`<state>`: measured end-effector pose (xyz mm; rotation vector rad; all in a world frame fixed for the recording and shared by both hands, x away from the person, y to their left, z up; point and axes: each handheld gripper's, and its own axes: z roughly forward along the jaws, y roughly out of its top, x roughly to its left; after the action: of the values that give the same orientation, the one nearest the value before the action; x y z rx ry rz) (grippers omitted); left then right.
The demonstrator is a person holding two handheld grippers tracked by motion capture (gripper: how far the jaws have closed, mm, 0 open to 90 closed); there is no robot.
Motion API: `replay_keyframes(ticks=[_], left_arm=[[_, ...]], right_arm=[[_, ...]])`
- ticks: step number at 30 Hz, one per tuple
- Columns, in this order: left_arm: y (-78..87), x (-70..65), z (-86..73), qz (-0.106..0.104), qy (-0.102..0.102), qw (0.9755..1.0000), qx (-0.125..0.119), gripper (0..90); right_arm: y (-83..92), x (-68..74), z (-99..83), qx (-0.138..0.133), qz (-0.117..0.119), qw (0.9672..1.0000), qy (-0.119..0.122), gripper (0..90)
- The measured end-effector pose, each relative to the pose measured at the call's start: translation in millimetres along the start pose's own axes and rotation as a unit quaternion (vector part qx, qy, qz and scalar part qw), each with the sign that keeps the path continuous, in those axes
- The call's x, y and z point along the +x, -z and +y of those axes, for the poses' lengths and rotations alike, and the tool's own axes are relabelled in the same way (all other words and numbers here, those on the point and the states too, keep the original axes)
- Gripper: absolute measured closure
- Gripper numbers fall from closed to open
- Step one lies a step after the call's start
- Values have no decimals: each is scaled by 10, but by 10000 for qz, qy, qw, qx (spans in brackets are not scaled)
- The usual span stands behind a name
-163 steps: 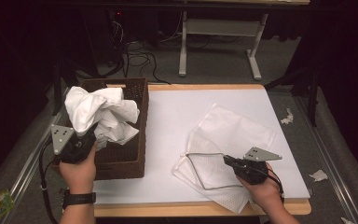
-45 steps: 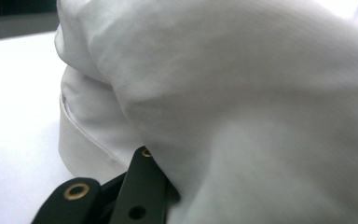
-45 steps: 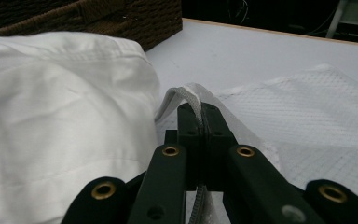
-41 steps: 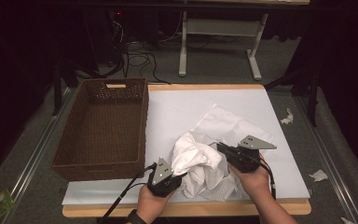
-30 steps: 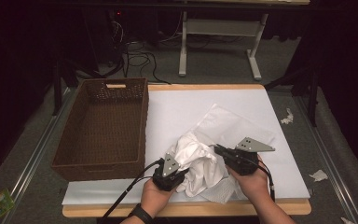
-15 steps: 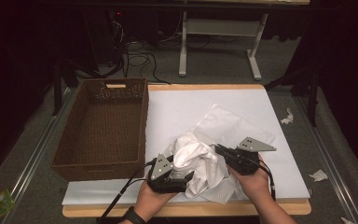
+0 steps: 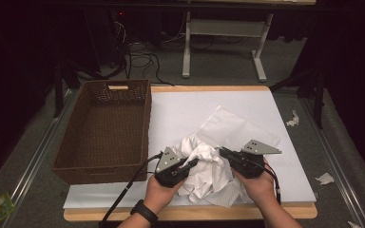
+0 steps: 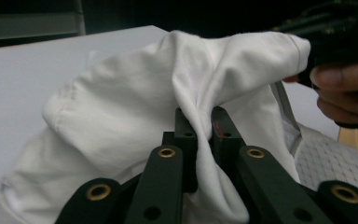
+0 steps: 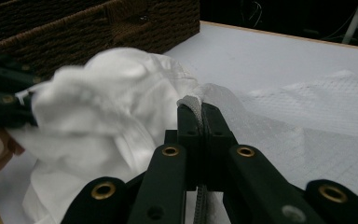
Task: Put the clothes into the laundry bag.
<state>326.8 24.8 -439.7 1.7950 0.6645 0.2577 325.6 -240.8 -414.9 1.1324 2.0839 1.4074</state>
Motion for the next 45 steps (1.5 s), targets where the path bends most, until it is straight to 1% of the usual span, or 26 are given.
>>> replay_keyframes(ticks=[4, 8, 9, 11, 13, 15, 19, 20, 22, 25, 26, 27, 28, 29, 30, 31, 34, 35, 36, 37, 39, 41, 44, 45], left_arm=[[-147, -110, -39, -33, -148, 9993, 328, 854], [-277, -144, -86, 7, -138, 9983, 567, 855], [-306, -147, -94, 46, -155, 9979, 634, 855], [-360, -149, -99, 107, -126, 9970, 750, 854], [-411, -166, -81, 188, -114, 9960, 871, 853], [-461, -193, -57, 289, -178, 9949, 949, 852], [-548, -205, -11, 449, -112, 9934, 1045, 845], [-572, -206, -4, 453, -42, 9937, 1021, 839], [-578, -206, -3, 389, -24, 9947, 952, 808], [-513, -200, -19, 123, -60, 9968, 783, 673], [-458, -196, -28, 14, -73, 9977, 673, 639], [-402, -192, -32, -42, -124, 9980, 612, 587], [-358, -192, -36, -52, -168, 9982, 570, 536], [-282, -184, -47, -106, -212, 9985, 492, 502], [-219, -170, -54, -164, -215, 9986, 458, 446], [-158, -156, -64, -210, -191, 9988, 387, 410], [13, -113, -97, -253, -182, 9992, 236, 301], [84, -91, -112, -241, -182, 9994, 161, 280], [121, -76, -117, -250, -148, 9995, 111, 264], [175, -45, -115, -270, -43, 9996, 15, 258], [229, 17, -85, -217, 109, 9997, -101, 251], [259, 65, -60, -94, 170, 9997, -178, 269], [237, 138, -66, 212, 165, 9995, -159, 296], [207, 161, -75, 307, 211, 9992, -172, 306]], right_arm=[[5, -9, 5, -5, 5, 10000, -9, 888], [29, 2, 22, -58, 28, 10000, -25, 889], [40, 7, 29, -76, 38, 10000, -29, 889], [57, 24, 44, -122, 77, 9999, -33, 889], [69, 40, 54, -142, 112, 9998, -10, 889], [79, 64, 67, -159, 151, 9998, 27, 889], [96, 96, 82, -199, 202, 9996, 46, 889], [98, 102, 84, -215, 207, 9995, 57, 889], [96, 104, 79, -211, 223, 9995, 72, 888], [94, 79, 64, -187, 211, 9996, 34, 889], [93, 72, 60, -188, 209, 9996, 18, 888], [94, 62, 54, -184, 209, 9996, -1, 889], [95, 55, 50, -177, 206, 9996, 0, 888], [96, 51, 49, -174, 201, 9996, -4, 889], [97, 48, 46, -175, 198, 9996, -18, 888], [96, 49, 45, -177, 192, 9997, -27, 889], [90, 50, 42, -166, 181, 9997, -11, 888], [87, 50, 42, -163, 181, 9997, -3, 888], [83, 54, 42, -153, 173, 9997, -14, 888], [79, 54, 42, -152, 175, 9997, -13, 888], [71, 60, 43, -139, 160, 9998, -38, 888], [67, 62, 44, -135, 146, 9998, -28, 888], [67, 57, 39, -134, 134, 9998, -4, 888], [70, 56, 38, -130, 136, 9998, -5, 888]])
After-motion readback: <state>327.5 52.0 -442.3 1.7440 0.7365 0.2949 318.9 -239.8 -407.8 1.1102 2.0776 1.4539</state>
